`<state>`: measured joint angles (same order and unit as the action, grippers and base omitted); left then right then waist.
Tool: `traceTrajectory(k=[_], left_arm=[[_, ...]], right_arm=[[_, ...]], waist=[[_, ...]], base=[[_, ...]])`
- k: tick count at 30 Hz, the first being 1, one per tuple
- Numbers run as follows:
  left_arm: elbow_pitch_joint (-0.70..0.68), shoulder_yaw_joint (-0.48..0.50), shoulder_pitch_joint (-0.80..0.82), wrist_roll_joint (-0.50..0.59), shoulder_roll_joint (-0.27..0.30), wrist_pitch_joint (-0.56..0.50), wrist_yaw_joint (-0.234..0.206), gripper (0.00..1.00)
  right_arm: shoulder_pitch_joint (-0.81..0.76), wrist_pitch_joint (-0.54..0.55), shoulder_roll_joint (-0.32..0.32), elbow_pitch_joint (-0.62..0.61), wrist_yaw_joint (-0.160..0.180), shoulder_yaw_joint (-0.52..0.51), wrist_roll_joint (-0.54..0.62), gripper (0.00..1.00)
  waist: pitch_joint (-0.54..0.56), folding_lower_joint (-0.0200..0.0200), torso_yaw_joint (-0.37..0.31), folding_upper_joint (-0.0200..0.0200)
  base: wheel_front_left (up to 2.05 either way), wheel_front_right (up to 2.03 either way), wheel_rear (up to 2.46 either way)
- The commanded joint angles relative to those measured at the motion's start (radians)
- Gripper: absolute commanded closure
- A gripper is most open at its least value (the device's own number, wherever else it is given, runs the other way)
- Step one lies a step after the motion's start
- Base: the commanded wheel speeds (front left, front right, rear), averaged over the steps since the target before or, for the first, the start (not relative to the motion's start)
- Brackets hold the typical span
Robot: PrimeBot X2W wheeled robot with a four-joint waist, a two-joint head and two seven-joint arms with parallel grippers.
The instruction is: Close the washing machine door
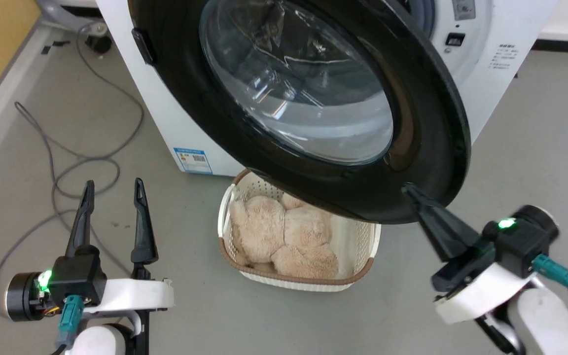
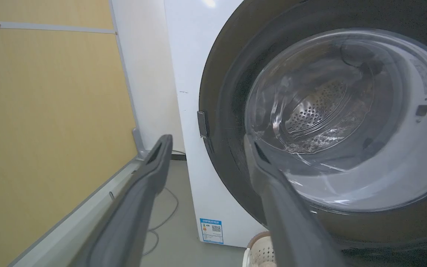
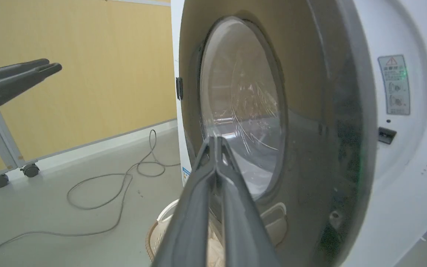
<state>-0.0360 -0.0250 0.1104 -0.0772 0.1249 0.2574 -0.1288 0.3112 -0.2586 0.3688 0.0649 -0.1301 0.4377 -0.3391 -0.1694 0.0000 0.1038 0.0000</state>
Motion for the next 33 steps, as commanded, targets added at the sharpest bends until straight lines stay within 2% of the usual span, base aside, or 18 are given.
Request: traceTrajectory(k=[1,9,16,25,33], left_arm=[[0.001,0.004,0.017,0.010,-0.005,0.004,0.006,0.00],[0.012,0.007,0.043,0.030,-0.021,0.004,0.023,0.00],[0.012,-0.003,0.068,0.034,-0.040,0.004,0.031,0.00],[0.005,-0.007,0.114,0.039,-0.054,0.004,0.037,0.00],[0.007,-0.015,0.142,0.038,-0.063,0.004,0.038,0.00]], right_arm=[[0.011,-0.003,0.012,0.023,-0.001,-0.012,-0.002,1.00],[0.069,-0.003,0.029,0.148,-0.001,-0.090,-0.011,1.00],[0.171,-0.003,0.032,0.252,-0.001,-0.198,-0.044,1.00],[0.343,-0.003,0.056,0.375,-0.001,-0.284,-0.024,1.00],[0.519,-0.003,0.035,0.495,-0.001,-0.364,0.007,1.00]], waist=[[-0.013,0.0000,0.005,0.0000],[-0.058,0.0000,0.030,0.0000],[-0.116,0.0000,0.058,0.0000],[-0.204,0.0000,0.087,0.0000],[-0.247,0.0000,0.106,0.0000]], base=[[0.00,0.00,0.00],[0.00,0.00,0.00],[0.00,0.00,0.00],[0.00,0.00,0.00],[0.00,0.00,0.00]])
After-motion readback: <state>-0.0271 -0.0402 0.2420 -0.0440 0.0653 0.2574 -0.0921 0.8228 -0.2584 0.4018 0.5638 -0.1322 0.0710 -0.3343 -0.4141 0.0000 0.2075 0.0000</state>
